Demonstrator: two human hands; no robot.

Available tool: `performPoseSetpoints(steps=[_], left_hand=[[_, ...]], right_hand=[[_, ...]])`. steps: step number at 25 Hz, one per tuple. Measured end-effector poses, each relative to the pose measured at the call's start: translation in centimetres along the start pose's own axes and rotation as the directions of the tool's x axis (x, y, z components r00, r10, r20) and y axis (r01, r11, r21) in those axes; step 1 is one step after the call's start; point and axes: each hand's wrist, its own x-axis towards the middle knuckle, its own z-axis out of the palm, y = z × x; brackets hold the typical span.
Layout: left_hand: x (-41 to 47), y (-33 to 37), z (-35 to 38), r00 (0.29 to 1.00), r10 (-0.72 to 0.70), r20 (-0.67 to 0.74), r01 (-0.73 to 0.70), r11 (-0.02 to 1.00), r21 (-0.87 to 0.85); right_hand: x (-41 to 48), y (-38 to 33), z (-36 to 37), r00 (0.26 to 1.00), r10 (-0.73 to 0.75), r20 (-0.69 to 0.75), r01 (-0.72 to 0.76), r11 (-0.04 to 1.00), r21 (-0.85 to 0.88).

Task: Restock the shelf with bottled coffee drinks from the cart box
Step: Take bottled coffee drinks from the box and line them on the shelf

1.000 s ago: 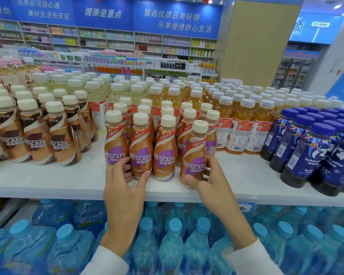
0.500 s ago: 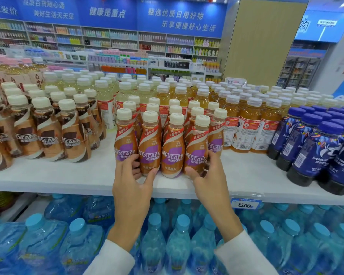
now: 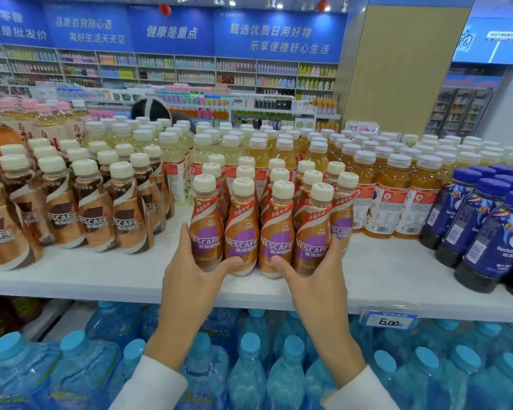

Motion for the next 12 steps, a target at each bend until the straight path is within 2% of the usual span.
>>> performPoseSetpoints(steps=[4, 12], left_hand=[[0.9, -0.1, 1.0, 0.998, 0.017, 0.062, -0.006, 0.986, -0.167], [1.4, 0.1, 1.6, 0.996, 0.066, 0.063, -0.05, 0.97, -0.239]], right_hand=[[-0.1, 0.0, 0.9, 0.999, -0.049, 0.0, 0.049, 0.991, 0.126], [0.5, 0.8, 1.6, 0.997, -0.078, -0.014, 0.079, 0.994, 0.075]])
